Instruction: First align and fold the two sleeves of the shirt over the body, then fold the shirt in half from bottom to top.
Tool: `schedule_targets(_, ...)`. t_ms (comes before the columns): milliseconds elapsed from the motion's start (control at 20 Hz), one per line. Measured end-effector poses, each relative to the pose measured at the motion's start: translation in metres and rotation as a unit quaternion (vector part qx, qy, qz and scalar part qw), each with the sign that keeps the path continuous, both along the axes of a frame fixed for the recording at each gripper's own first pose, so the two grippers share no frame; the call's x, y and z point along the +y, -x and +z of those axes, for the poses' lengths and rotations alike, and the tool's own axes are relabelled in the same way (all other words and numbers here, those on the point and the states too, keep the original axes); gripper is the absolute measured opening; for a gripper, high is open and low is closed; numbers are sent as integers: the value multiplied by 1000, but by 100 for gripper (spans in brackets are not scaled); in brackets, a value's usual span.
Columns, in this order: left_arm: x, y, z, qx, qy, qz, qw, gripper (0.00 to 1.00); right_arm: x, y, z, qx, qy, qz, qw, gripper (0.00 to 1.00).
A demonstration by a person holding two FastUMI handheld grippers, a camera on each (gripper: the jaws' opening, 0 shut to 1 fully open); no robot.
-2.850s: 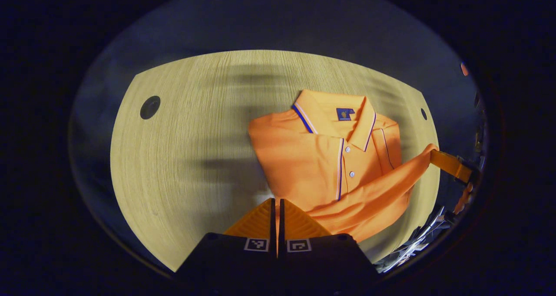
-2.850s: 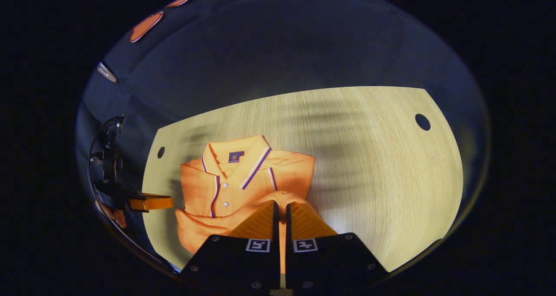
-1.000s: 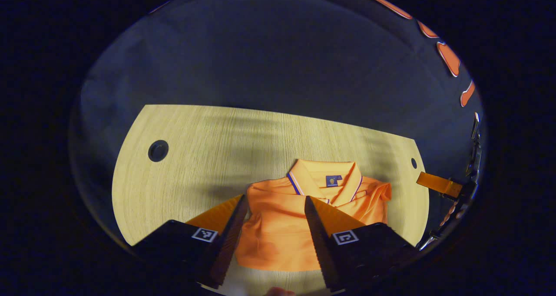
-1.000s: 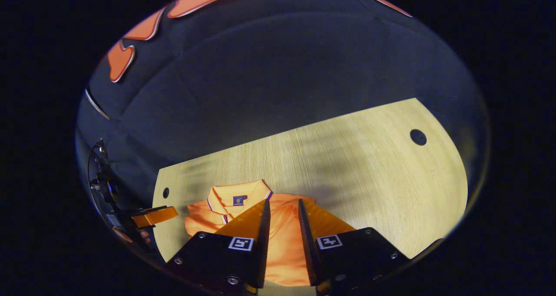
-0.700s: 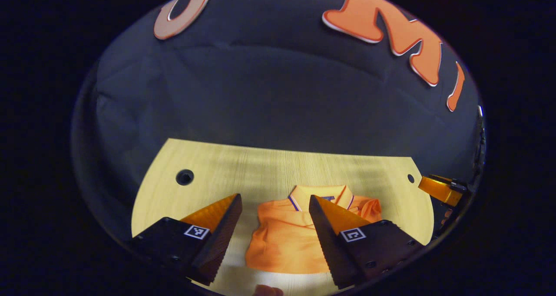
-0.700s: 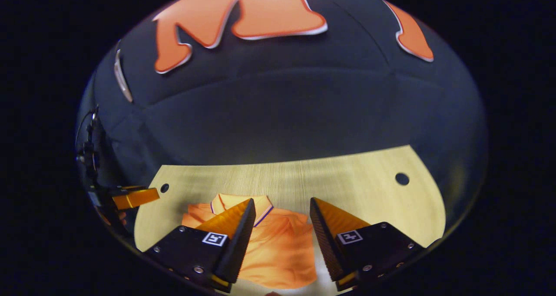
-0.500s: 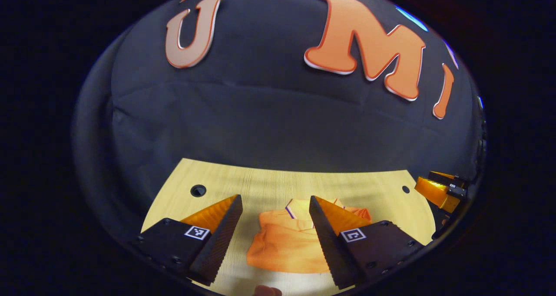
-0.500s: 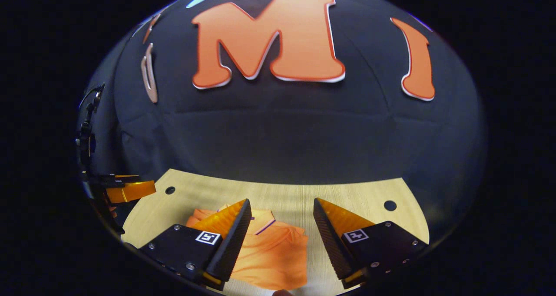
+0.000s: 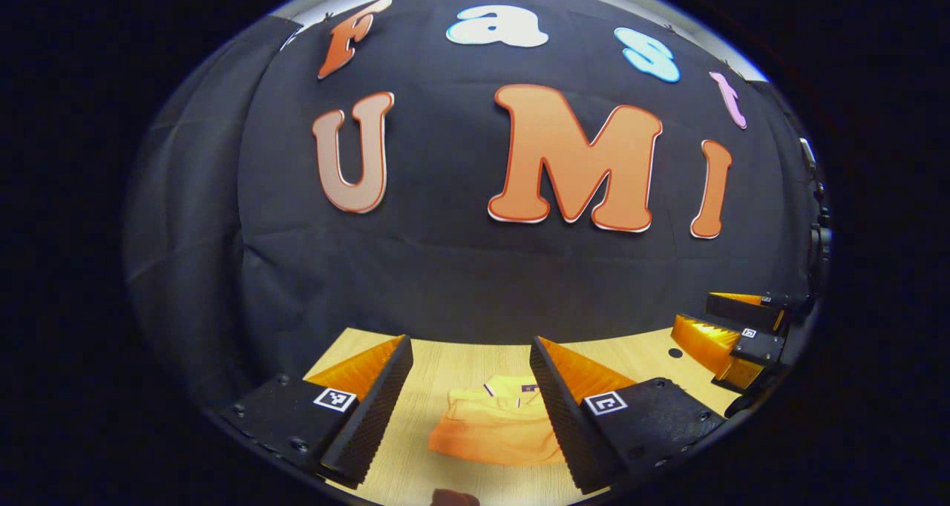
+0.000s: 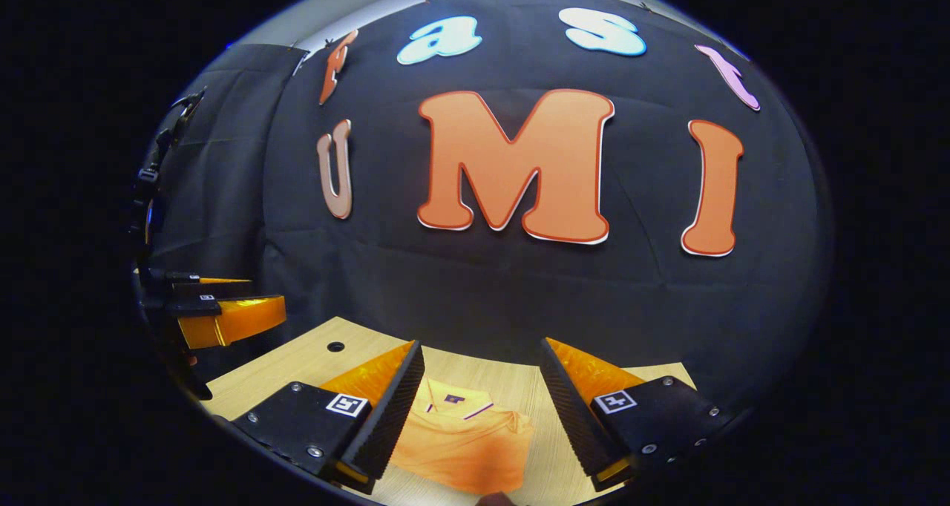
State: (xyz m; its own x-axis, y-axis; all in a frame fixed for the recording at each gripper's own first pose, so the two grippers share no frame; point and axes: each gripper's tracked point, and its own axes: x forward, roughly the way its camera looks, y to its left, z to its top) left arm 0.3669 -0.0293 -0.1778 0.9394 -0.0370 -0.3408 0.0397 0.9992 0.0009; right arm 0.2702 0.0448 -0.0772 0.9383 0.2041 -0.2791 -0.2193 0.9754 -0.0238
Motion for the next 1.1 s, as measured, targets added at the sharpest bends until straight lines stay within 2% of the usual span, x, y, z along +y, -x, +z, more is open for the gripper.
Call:
schedule_targets(50,-2,4,7,-11,0,0,1000,95,2,8,6,-8,-1,3,1000,95)
schedule_targets(250,2,21,18,-32,-9,9,999,95,14,33,24,-35,-24,18,999,95)
schedule_targets(450,8,31,25,-59,-7,32,998,95,19,46,35,-60,-18,34,997,95)
schedule_targets(700,7,46,30,-73,-17,51,996,95,38,66,24,-48,-19,56,997,95)
schedule_targets(800,5,50,28,-81,-20,49,995,95,41,72,22,-48,-12,62,997,95)
schedule_targets(850,5,53,29,-88,-20,46,995,90,42,73,23,-51,-11,64,997,95)
schedule_targets(900,4,55,32,-96,-23,45,994,95,43,77,25,-53,-10,64,996,95)
schedule_targets(950,3,57,34,-101,-26,41,994,90,41,80,26,-55,-9,63,996,95)
schedule_targets(1100,2,60,37,-111,-28,41,993,94,35,87,32,-65,-10,55,996,95)
